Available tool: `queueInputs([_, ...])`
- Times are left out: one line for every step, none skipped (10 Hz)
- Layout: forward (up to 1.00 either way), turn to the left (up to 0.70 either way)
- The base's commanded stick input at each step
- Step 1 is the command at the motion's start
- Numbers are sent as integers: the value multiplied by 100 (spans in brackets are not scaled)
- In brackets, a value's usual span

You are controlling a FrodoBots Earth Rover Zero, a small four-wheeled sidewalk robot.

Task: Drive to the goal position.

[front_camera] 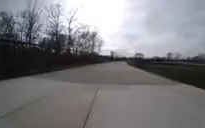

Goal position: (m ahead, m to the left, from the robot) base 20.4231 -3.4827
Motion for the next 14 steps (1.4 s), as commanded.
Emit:
queueInputs([100,-34])
queueInputs([100,-14])
queueInputs([100,-1])
queueInputs([100,-1])
queueInputs([100,0])
queueInputs([100,0])
queueInputs([100,0])
queueInputs([100,-3])
queueInputs([100,-11])
queueInputs([100,-21])
queueInputs([100,-22])
queueInputs([100,-1])
queueInputs([100,0])
queueInputs([100,0])
